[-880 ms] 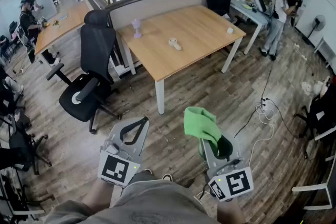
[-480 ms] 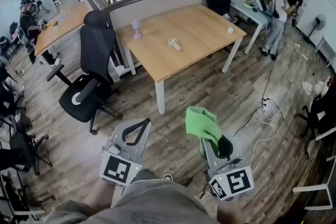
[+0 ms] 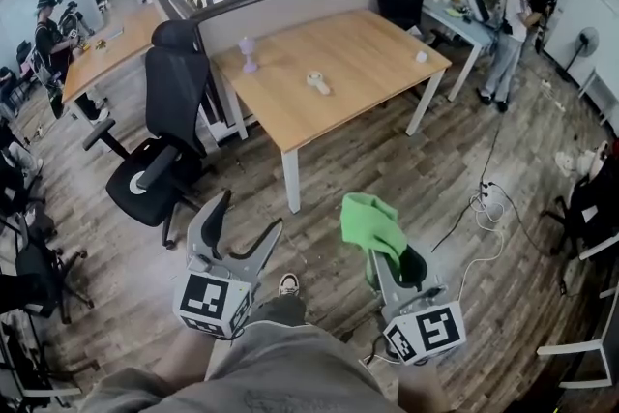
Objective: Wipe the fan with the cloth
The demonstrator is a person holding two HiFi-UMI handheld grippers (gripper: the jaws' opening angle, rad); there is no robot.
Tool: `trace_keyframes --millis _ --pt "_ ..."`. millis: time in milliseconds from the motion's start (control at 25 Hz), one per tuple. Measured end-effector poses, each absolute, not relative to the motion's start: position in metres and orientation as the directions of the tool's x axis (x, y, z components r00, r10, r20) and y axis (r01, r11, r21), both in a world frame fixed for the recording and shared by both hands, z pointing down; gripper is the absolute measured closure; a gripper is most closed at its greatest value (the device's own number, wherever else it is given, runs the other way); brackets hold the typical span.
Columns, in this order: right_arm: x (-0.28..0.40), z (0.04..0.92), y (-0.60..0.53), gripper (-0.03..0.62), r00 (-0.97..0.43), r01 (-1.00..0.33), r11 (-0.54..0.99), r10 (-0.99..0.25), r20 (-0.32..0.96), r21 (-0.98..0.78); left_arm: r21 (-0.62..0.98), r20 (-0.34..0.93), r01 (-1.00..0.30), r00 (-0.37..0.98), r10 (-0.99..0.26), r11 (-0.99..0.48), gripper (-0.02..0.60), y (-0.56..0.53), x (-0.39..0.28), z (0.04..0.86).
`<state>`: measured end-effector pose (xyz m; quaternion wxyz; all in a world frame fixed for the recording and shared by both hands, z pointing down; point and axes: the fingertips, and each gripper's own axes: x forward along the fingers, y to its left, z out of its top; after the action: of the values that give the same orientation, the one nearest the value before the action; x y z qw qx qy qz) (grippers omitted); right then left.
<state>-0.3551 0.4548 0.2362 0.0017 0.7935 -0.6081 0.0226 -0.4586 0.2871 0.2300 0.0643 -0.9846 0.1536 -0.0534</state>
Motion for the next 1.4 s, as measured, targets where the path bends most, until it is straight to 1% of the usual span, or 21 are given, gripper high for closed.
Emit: trace_keyframes --millis 200,320,440,720,1400 --pt "-0.342 0.244 0.45 0.494 0.277 -0.96 -0.278 -0.96 0.047 -0.026 -0.133 0.086 -0.289 0.949 -0.302 -0.948 0.21 0.28 -0.445 0.237" --pt "-0.329 0.247 0.445 0.494 0.287 -0.957 -0.288 -0.957 0.054 -0.021 -0.129 0.099 -0.263 0.956 -0.277 -0.956 0.212 0.276 -0.428 0.244" --pt "-0.312 0.248 0.438 0.494 0.298 -0.954 -0.3 -0.953 0.059 -0.019 -0.122 0.116 -0.238 0.961 -0.252 -0.963 0.212 0.27 -0.408 0.247" --pt "-0.263 0.253 0.402 0.494 0.323 -0.945 -0.326 -0.943 0.079 -0.037 -0.129 0.145 -0.233 0.957 -0.25 -0.964 0.213 0.229 -0.365 0.254" --pt "-0.112 0.252 0.247 0.494 0.345 -0.933 -0.356 -0.926 0.15 -0.047 -0.103 0.193 -0.202 0.957 -0.218 -0.974 0.215 0.072 -0.21 0.254"
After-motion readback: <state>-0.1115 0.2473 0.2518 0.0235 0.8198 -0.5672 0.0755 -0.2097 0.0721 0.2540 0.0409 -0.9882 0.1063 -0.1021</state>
